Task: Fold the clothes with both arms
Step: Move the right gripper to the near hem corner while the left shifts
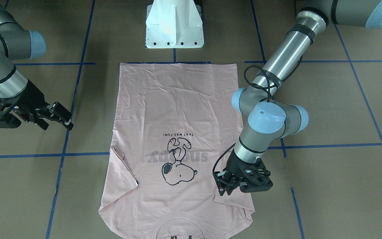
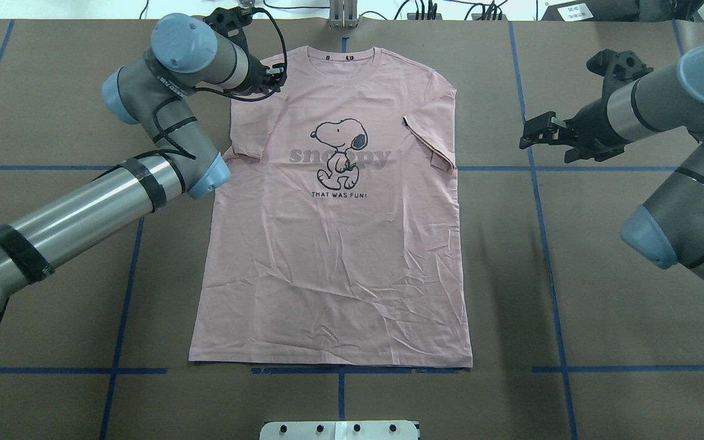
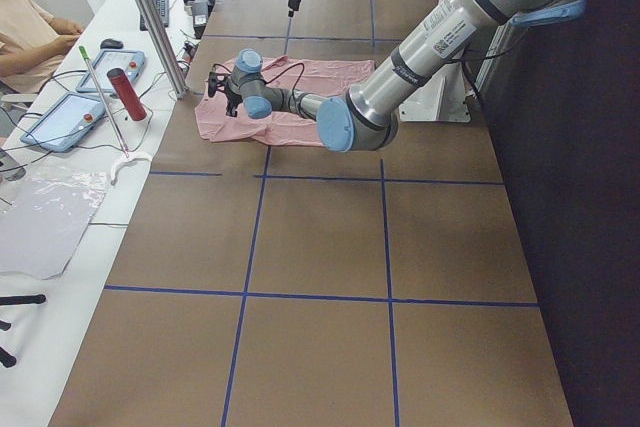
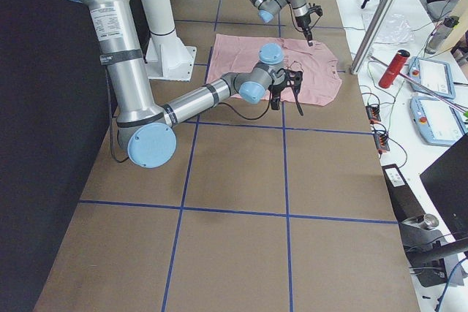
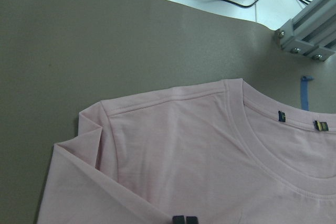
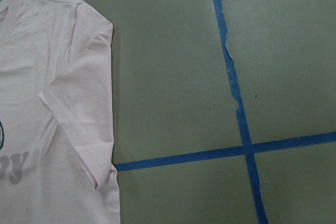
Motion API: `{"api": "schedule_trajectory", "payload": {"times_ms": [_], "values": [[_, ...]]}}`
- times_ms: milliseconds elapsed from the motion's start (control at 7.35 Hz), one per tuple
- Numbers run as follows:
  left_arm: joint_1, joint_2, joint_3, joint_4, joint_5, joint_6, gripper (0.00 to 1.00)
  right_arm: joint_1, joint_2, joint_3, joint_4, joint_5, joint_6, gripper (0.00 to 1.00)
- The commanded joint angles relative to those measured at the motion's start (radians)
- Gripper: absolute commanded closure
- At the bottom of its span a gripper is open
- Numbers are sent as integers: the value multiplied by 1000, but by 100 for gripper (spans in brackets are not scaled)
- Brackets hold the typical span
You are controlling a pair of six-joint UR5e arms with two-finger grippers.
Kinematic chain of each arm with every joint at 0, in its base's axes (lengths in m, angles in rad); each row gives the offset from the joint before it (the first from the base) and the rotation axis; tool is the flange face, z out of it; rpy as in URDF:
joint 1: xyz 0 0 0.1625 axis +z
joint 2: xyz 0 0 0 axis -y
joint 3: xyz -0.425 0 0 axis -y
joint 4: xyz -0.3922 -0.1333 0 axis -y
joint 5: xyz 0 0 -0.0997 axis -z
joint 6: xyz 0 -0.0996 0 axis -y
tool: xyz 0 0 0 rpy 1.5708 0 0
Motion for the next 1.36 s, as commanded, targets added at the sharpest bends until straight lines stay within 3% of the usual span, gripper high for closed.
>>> {"api": "schedule_trajectory", "payload": {"times_ms": [0,136,272,408,544,817,1225], "values": [[39,161,-261,-1,0,-48,0,-149,2,35,0,-170,132,0],[54,214,-351,0,0,-124,0,-270,-2,81,-11,-306,282,0],[59,275,-468,48,-5,-152,0,-362,-9,143,-34,-376,424,0],[74,347,-595,99,-6,-154,0,-469,-10,222,-163,-424,531,0],[85,387,-660,90,-9,-180,0,-611,-6,338,-327,-538,616,1],[93,394,-653,89,-6,-174,0,-831,-10,400,-481,-719,777,11],[97,392,-641,90,-5,-183,0,-852,-10,316,-491,-734,853,23]]}}
